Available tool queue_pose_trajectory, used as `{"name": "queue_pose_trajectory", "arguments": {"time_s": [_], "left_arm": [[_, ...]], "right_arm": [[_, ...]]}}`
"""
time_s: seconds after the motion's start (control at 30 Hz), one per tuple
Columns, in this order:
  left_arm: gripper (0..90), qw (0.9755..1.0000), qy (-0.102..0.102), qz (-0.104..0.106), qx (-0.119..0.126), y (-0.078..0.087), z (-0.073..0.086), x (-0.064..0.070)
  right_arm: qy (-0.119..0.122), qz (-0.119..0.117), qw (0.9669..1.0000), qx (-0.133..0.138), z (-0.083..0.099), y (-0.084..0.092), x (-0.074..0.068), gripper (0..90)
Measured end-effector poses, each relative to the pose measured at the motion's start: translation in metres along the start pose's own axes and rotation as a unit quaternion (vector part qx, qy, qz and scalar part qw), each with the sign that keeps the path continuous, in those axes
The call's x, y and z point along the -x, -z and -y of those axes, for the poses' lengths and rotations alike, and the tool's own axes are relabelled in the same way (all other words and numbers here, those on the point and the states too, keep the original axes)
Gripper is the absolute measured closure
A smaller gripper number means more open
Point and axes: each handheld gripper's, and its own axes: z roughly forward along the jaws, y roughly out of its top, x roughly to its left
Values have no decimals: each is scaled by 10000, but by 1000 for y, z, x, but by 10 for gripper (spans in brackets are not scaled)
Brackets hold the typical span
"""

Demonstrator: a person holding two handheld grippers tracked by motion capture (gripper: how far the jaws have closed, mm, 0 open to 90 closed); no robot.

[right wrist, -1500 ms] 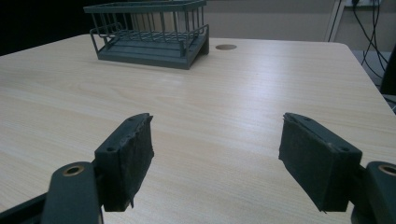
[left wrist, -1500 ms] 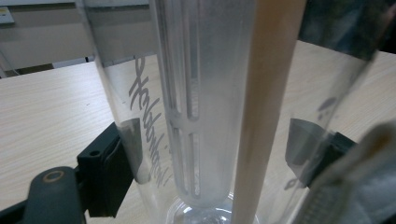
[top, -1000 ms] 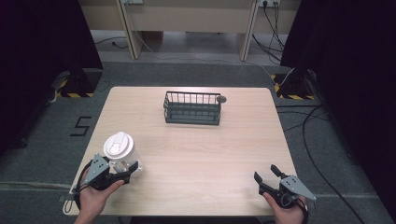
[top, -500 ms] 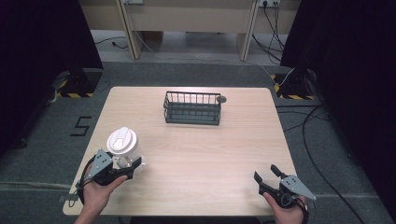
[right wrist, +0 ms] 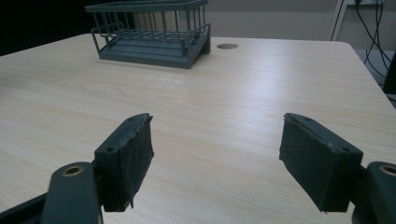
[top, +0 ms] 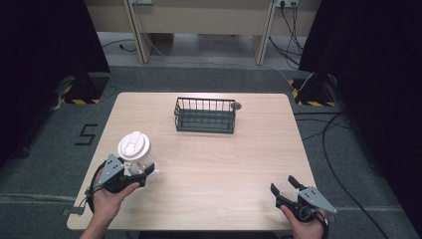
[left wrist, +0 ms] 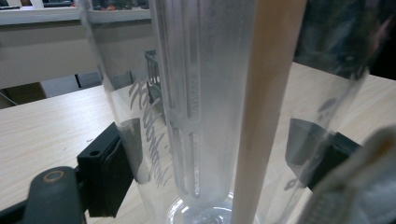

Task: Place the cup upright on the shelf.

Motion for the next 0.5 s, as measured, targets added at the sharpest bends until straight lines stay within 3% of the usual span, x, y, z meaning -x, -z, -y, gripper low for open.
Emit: {"name": "queue_pose_trajectory", "arguments": {"time_s": [0.5], "left_arm": [[179,9999,23,68,69,-16,-9,3]], "right_arm": [[0,-18,10000,-10,0,0,0,258]]}}
